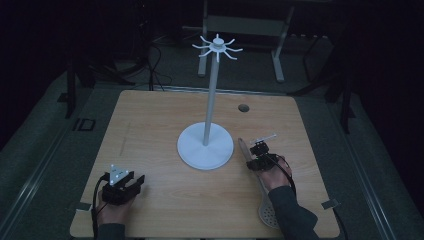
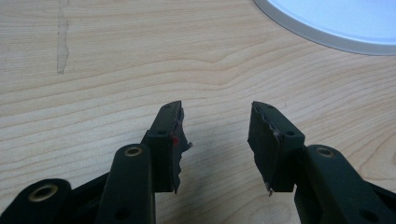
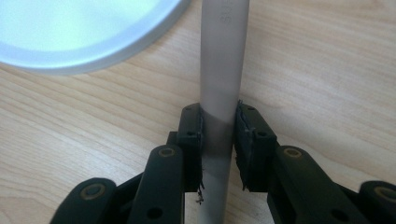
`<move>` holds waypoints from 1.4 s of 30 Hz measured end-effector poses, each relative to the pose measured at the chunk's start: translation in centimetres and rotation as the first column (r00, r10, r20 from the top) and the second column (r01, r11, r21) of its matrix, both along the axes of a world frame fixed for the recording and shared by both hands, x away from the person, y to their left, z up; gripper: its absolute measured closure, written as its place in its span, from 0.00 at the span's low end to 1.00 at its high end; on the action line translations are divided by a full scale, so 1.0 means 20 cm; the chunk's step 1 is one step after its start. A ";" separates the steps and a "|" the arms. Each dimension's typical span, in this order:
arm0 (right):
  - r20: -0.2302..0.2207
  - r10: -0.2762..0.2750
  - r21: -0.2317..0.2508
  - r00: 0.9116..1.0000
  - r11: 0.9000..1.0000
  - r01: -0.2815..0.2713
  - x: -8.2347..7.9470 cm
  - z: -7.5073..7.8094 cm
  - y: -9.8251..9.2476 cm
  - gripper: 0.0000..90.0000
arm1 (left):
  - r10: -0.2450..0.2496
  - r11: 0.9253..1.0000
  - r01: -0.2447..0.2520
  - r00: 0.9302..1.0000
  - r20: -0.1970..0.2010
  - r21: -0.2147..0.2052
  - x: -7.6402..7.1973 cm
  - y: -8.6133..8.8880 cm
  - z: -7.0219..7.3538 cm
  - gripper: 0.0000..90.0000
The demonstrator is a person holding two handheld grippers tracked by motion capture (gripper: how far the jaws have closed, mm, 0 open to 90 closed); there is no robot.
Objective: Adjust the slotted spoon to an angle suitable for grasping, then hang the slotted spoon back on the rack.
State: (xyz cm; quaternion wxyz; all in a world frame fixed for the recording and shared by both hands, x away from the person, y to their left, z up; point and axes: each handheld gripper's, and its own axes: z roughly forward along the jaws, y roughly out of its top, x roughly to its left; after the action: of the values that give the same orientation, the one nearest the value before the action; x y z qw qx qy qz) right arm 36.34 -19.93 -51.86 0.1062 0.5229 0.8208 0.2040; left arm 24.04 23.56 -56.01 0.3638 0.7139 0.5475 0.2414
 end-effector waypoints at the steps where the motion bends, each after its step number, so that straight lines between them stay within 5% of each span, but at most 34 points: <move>1: 0.007 0.007 0.002 1.000 1.000 -0.007 0.00 0.01 0.00 0.81 | 0.001 1.000 -0.001 1.000 0.000 0.001 0.00 0.00 0.00 0.61; 14: 0.082 0.043 0.041 0.996 0.998 -0.047 -0.05 0.06 0.01 0.81 | 0.010 1.000 -0.010 1.000 0.000 0.005 0.00 0.00 0.00 0.61; 26: 0.188 0.085 0.071 0.979 0.993 -0.100 -0.08 0.14 0.02 0.81 | 0.020 1.000 -0.020 1.000 0.006 0.003 0.00 0.00 0.01 0.61; 33: 0.274 0.094 0.109 0.957 0.986 -0.128 -0.11 0.19 0.03 0.82 | 0.027 1.000 -0.027 1.000 0.010 -0.001 -0.01 0.01 0.01 0.61; 35: 0.337 0.098 0.132 0.936 0.980 -0.150 -0.13 0.22 0.03 0.82 | 0.029 1.000 -0.029 1.000 0.011 -0.003 -0.01 0.01 0.01 0.61; 39: 0.380 0.091 0.142 0.921 0.978 -0.155 -0.14 0.25 0.03 0.82 | 0.029 1.000 -0.029 1.000 0.012 -0.002 -0.01 0.01 0.01 0.61; 42: 0.425 0.092 0.161 0.901 0.971 -0.176 -0.15 0.28 0.03 0.82 | 0.030 1.000 -0.030 0.999 0.014 -0.004 -0.01 0.01 0.01 0.61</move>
State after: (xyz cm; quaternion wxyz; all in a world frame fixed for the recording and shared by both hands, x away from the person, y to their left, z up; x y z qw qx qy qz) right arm 33.33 -19.32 -46.31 0.2117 0.4175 0.7897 0.3966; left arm 23.90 23.78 -55.76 0.3655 0.7031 0.5560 0.2509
